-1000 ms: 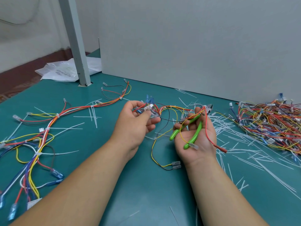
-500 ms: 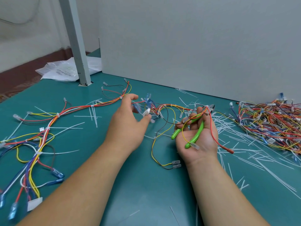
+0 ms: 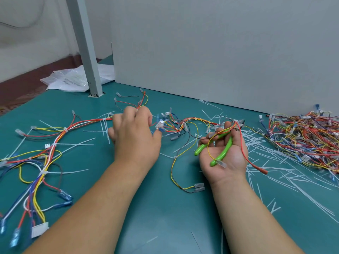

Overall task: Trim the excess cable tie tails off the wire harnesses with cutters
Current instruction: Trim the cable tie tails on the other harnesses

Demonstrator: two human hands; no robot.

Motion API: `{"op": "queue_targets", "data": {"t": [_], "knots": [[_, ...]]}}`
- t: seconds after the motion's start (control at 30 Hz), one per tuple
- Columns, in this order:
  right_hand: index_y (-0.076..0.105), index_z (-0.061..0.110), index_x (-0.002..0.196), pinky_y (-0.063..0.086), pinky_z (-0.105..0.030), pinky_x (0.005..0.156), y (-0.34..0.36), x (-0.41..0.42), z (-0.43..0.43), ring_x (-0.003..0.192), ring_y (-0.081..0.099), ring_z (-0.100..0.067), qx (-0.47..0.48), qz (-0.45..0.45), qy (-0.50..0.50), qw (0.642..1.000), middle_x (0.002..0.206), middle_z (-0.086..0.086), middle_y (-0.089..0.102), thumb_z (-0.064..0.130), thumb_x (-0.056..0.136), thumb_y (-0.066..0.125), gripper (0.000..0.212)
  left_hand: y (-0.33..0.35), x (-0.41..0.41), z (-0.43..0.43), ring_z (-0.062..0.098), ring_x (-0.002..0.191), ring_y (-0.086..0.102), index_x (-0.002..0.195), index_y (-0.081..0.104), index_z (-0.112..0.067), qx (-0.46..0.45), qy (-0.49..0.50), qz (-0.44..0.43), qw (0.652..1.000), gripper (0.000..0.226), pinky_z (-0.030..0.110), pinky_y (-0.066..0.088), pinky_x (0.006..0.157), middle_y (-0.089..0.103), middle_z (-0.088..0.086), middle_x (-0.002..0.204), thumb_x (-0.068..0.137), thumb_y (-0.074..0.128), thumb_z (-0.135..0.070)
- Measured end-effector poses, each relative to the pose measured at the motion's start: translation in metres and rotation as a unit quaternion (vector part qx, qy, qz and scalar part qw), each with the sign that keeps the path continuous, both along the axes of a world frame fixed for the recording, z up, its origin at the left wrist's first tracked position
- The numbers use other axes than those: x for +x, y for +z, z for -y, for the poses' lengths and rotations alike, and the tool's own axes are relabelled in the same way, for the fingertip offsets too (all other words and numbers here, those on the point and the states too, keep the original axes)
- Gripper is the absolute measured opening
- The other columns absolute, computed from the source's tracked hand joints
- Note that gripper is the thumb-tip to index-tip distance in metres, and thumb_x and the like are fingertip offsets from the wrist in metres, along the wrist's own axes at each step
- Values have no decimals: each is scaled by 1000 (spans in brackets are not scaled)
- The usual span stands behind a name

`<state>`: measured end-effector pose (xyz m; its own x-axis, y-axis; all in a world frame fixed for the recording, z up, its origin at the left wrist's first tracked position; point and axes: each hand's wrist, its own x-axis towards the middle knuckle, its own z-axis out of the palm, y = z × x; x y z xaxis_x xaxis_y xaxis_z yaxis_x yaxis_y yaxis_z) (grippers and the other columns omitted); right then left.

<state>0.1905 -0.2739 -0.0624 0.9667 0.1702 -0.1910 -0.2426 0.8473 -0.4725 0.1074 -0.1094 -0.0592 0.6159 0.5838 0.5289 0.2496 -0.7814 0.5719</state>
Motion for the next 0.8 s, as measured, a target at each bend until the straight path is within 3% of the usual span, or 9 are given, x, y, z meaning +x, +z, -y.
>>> {"op": "queue_targets", "data": {"t": [0.13,0.23,0.33,0.4,0.47,0.6,0.7,0.8], "knots": [[67,25,104,42,-25,54,0,-2,-1,58,46,-14,-4,-2,0,1000,75,6,55,33,99,63,10,0,-1,-5,23,56,44,59,39,-14,-83,-12,-26,996,42,29,31,48,40,0,50,82,67,-34],[68,25,100,40,-26,56,1,-3,-1,59,44,-14,-7,-4,3,1000,75,6,54,33,99,63,10,-1,-3,3,12,57,53,67,56,-20,-92,-50,-42,994,28,23,38,48,58,-9,61,82,61,-43],[67,25,93,40,-27,55,2,-4,-1,58,43,-13,-1,1,12,1000,74,7,53,34,99,62,11,-3,-3,8,0,75,57,81,69,-37,-58,-151,-120,980,24,26,47,67,62,-22,74,80,66,-61],[66,26,91,40,-26,55,3,-4,-1,58,43,-13,-2,2,13,1000,74,8,53,34,97,64,11,-5,-2,7,11,101,56,100,72,-42,20,-174,-235,956,33,35,48,88,61,-17,99,80,66,-69],[67,26,90,41,-25,54,3,-5,-1,58,43,-12,1,1,14,1000,74,8,53,34,96,66,10,-7,-1,7,18,110,55,110,70,-41,35,-169,-293,940,35,39,48,95,58,-11,108,84,68,-64],[68,26,89,41,-24,55,4,-6,-1,56,45,-11,5,-2,17,1000,73,9,54,33,96,66,10,-5,-2,6,16,93,62,86,73,-34,-18,-150,-246,957,8,34,54,80,58,-12,91,88,70,-41],[68,26,89,38,-27,58,3,-6,-1,57,45,-12,4,-2,18,1000,73,9,54,33,96,67,10,-7,-2,5,14,85,63,79,67,-31,-31,-138,-217,966,10,33,55,75,64,-13,83,88,66,-34],[68,26,88,38,-27,57,3,-6,-2,58,45,-12,5,-4,19,1000,73,8,53,33,96,67,11,-8,-1,7,11,74,62,82,60,-30,-71,-143,-130,979,11,31,52,67,64,-15,71,91,61,-34]]}}
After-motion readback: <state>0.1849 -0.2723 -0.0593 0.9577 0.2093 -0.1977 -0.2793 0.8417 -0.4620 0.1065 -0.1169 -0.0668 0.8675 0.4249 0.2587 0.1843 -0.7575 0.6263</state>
